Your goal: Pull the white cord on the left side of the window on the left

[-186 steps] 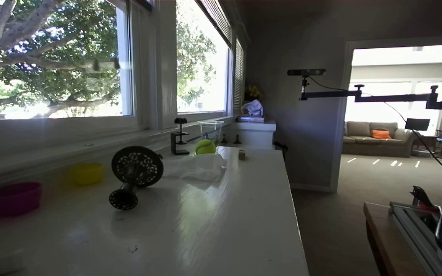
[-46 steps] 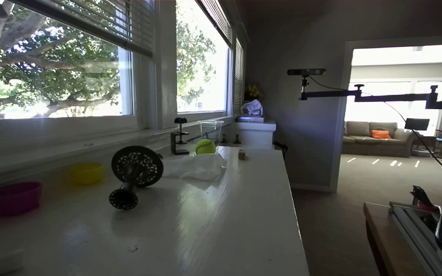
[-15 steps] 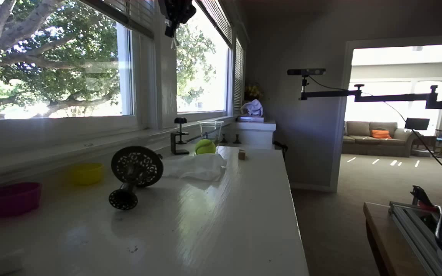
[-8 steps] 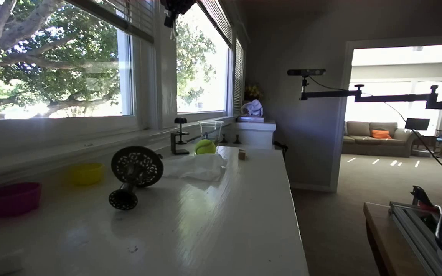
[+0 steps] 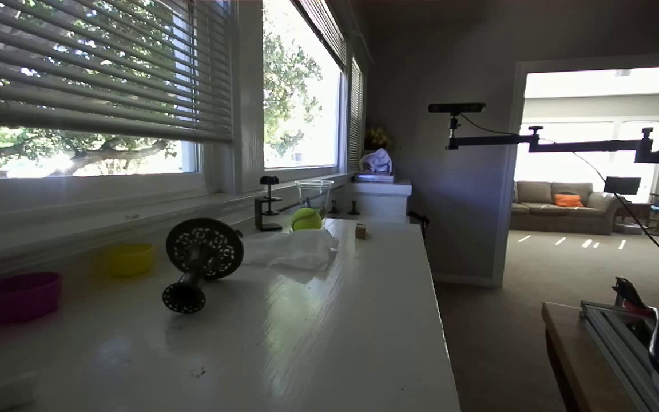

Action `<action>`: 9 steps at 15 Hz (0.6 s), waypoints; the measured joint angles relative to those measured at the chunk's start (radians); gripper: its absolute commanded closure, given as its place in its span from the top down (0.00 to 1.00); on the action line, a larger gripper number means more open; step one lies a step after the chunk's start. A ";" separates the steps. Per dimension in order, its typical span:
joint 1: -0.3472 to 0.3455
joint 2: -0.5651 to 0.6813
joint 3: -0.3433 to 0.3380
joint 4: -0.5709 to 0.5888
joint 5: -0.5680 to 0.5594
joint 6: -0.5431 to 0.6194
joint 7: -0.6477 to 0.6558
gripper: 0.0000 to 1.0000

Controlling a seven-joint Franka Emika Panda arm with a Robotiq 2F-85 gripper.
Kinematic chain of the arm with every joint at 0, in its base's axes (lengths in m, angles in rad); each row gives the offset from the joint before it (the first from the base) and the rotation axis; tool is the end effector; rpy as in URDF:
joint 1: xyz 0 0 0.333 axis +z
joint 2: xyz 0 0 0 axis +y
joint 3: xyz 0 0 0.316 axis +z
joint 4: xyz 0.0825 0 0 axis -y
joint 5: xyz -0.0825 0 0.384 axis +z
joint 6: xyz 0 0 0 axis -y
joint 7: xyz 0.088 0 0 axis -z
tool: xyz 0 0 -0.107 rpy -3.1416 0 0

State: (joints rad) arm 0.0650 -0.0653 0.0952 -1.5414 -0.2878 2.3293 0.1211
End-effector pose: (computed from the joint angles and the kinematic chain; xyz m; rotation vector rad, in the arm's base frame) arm 0.5677 0.0894 0.7686 2.6909 0.1960 1.2701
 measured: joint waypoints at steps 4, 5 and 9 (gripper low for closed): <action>0.025 -0.002 0.027 0.012 0.000 0.158 -0.093 0.00; 0.031 -0.001 0.030 0.011 0.000 0.201 -0.123 0.00; 0.052 0.002 0.040 -0.001 0.006 0.379 -0.251 0.00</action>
State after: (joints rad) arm 0.1174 -0.0634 0.1347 -1.5419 -0.2815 2.7085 -0.1302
